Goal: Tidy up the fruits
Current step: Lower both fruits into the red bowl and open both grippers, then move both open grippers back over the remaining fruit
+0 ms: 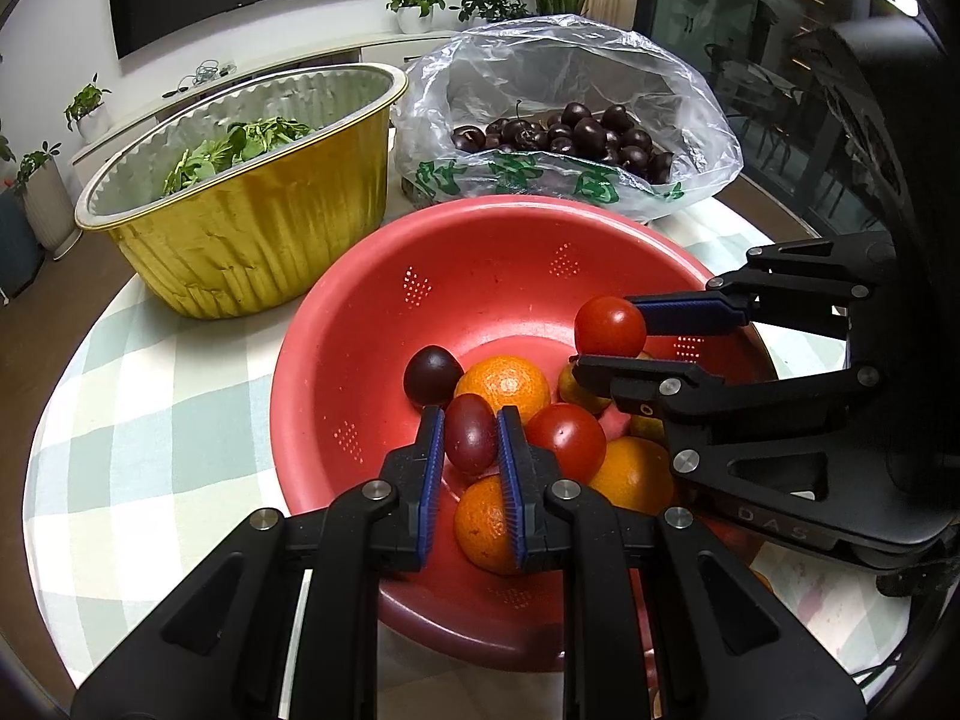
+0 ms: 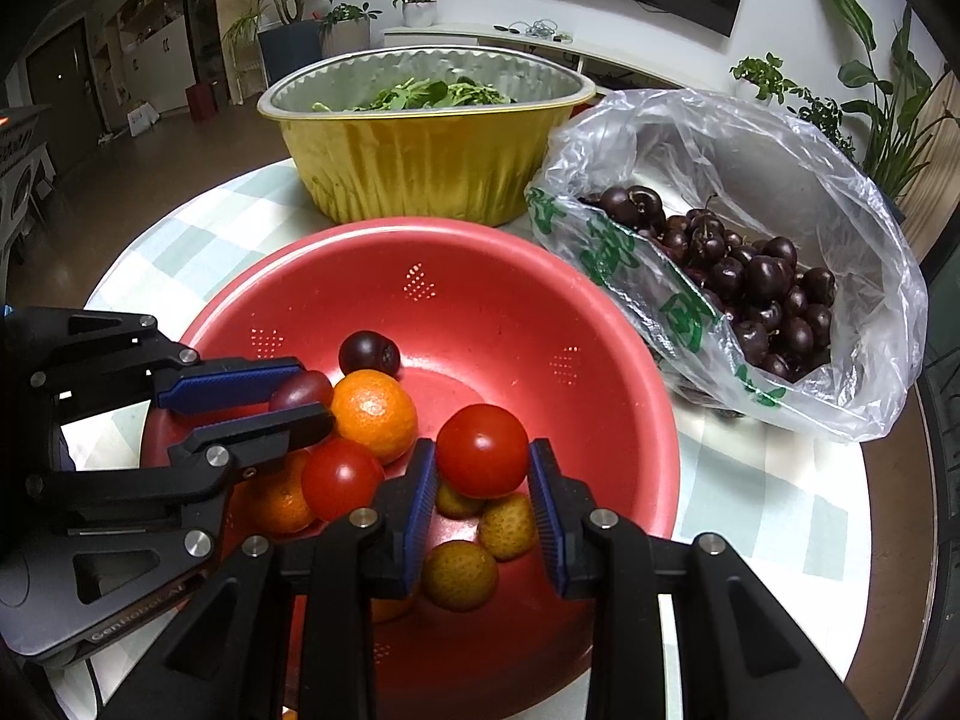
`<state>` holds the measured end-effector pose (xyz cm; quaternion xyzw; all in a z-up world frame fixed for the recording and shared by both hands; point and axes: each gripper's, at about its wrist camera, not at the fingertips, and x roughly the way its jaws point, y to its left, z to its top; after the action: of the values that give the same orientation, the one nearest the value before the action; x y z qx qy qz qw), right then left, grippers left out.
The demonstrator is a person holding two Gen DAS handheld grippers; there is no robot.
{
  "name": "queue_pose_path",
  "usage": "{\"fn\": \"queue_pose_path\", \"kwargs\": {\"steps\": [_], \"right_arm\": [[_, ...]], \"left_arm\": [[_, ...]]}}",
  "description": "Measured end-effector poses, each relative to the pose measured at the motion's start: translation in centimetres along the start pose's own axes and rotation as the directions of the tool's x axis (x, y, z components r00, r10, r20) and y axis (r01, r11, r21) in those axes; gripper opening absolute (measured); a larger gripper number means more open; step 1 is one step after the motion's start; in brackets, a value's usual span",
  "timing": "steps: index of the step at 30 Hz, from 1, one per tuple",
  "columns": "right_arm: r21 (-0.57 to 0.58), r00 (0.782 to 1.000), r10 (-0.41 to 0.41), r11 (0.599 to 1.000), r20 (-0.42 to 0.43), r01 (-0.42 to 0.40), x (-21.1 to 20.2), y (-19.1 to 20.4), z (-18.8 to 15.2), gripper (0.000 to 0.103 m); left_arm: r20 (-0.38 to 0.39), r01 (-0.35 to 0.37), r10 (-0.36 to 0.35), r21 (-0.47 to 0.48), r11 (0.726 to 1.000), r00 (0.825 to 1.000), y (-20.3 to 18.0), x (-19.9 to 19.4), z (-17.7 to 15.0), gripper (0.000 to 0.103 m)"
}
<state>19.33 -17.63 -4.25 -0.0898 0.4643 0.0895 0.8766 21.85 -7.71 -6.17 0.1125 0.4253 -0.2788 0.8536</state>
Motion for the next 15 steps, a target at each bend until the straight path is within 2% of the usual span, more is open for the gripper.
{"fn": "queue_pose_path", "kwargs": {"steps": [7,9,10,12,15], "right_arm": [[0.002,1.000,0.007,1.000,-0.006,-0.007,-0.1,0.1,-0.4,0.041],[0.001,1.000,0.008,1.000,-0.002,-0.008,-0.4,0.2,-0.5,0.042],[0.001,1.000,0.007,1.000,0.001,-0.007,-0.6,0.2,-0.5,0.043],[0.009,1.000,0.000,1.000,0.010,0.000,-1.1,0.0,-0.6,0.045],[0.033,1.000,0.009,0.999,0.021,-0.010,-1.9,-0.5,-0.7,0.047]], "left_arm": [[0.010,-0.012,0.012,-0.016,1.000,1.000,0.3,-0.9,-0.4,0.020],[0.020,-0.012,0.012,-0.022,1.000,1.000,0.2,-1.5,-0.6,0.044],[0.035,-0.012,0.013,-0.022,1.000,0.999,0.1,-1.9,-0.7,0.050],[0.057,-0.006,0.007,-0.027,1.000,0.998,0.0,-2.8,-0.8,0.068],[0.076,-0.003,0.005,-0.031,1.000,0.997,-0.3,-4.2,-0.9,0.075]]}}
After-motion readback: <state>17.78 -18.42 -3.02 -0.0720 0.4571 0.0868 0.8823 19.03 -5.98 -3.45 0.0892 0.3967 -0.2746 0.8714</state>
